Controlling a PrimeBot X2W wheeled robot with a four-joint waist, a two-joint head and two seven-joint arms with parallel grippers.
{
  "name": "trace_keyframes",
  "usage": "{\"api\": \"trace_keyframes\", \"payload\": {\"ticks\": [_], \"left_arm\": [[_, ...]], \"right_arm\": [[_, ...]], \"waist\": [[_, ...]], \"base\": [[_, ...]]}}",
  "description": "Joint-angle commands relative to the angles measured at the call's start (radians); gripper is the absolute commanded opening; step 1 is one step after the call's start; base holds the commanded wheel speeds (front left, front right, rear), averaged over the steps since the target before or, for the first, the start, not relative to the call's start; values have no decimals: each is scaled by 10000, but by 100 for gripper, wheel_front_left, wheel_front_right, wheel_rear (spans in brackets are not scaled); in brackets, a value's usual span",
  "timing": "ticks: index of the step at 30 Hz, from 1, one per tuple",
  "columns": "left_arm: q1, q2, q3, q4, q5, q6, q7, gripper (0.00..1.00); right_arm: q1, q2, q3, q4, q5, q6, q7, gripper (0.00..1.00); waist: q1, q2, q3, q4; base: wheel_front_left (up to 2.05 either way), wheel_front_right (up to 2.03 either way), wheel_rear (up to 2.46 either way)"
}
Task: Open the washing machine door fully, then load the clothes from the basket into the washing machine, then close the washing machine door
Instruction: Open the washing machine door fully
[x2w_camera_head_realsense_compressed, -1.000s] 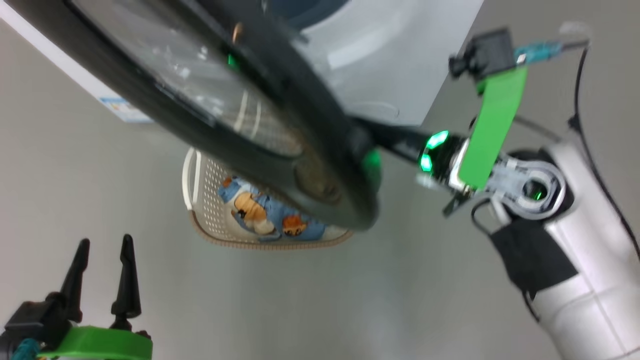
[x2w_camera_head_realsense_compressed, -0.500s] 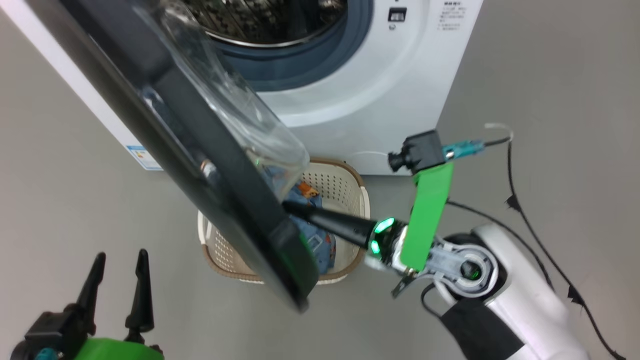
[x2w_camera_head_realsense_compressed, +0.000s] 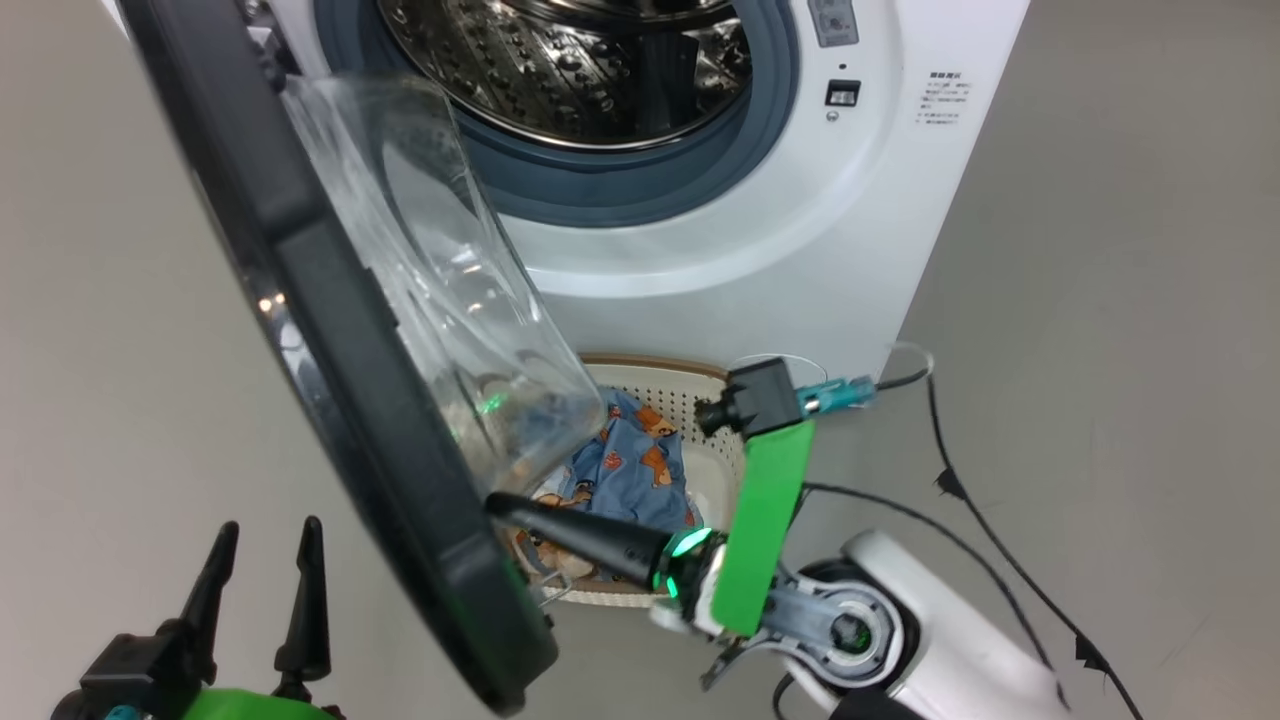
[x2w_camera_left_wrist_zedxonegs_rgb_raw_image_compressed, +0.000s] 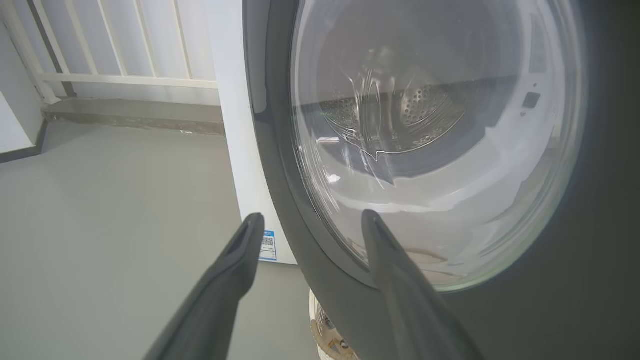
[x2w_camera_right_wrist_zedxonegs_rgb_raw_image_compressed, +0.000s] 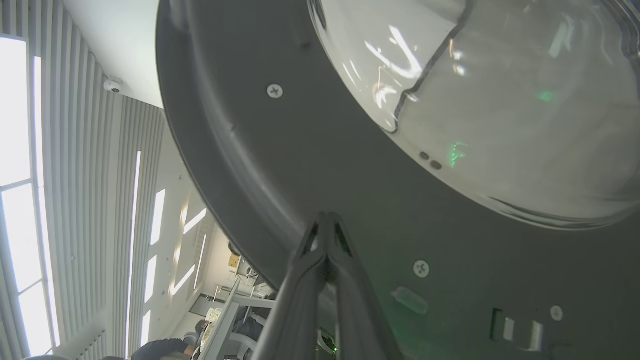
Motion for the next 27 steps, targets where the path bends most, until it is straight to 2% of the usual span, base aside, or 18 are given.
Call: {"api": "trace_keyframes", "payload": {"ticks": [1,9,15,19,22,24,25,26,27], "left_arm": [[-89,114,291,-249,-6,-16,-63,100],[-125,109,221,-298,-58,-16,-63,100],[-121,108,239,-337,-123,-16,-63,100],[-60,108,323,-352,-116,-16,-63,100],[30,107,435,-367,-88,-16,-63,100],[83,107,537,-388,-69,-16,-63,100],[107,107,582,-392,-59,-16,-63,100],[127,107,627,-391,-53,-16,-63,100],[148,107,663,-390,-52,-16,-63,100]], "right_arm": [[-112,348,289,-263,144,21,-152,0],[-326,349,1487,-122,437,21,-1311,0],[-308,349,1806,60,579,21,-1987,0],[-310,349,1760,-72,275,21,-2288,0],[-272,322,1647,-244,-415,21,-2690,0],[-242,141,1591,-497,-976,21,-3253,41],[-242,-12,1644,-598,-1309,21,-3614,80],[-230,-167,1719,-686,-1581,21,-4002,94],[-225,-351,1820,-767,-1853,21,-4426,100]], "waist": [[0,0,-49,41],[0,0,-107,68],[0,0,-190,54],[0,0,-279,-61],[0,0,-392,-180],[0,0,-444,-273],[0,0,-470,-313],[0,0,-505,-353],[0,0,-536,-381]], "base": [[0,0,0],[0,0,0],[0,0,0],[0,0,0],[0,0,0],[0,0,0],[0,0,0],[0,0,0],[0,0,0]]}}
